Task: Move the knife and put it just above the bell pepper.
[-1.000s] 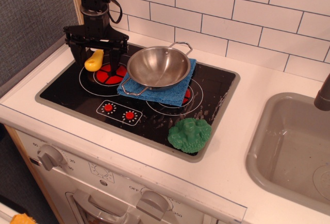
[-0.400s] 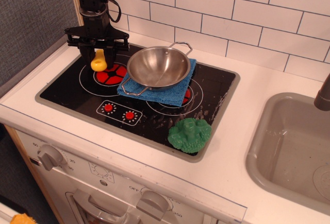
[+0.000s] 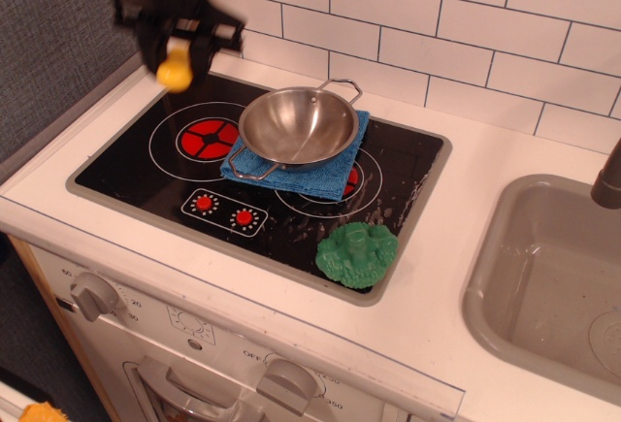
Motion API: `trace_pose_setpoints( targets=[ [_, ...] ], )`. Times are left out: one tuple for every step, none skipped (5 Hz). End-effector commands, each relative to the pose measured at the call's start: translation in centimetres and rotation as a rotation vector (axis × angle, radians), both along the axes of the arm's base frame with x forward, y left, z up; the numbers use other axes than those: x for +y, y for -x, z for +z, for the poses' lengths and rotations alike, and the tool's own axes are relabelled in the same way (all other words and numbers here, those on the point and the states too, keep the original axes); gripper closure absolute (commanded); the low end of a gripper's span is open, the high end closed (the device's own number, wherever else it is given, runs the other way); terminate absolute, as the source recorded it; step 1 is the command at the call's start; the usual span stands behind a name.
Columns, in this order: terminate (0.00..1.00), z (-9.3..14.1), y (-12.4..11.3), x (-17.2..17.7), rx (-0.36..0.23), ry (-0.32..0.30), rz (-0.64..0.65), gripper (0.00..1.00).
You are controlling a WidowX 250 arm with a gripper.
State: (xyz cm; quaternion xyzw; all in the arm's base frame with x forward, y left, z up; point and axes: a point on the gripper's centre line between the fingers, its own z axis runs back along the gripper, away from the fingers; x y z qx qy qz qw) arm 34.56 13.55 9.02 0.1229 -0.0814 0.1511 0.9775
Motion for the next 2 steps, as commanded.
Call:
trace_pose_setpoints(
  targets=[
    [0.0,3.6,-2.3,-7.7,-0.076,0.074,-0.248,1.0],
    [0.0,1.5,-2.0,-12.8,-0.053,0.11,-0.33,1.0]
  ],
)
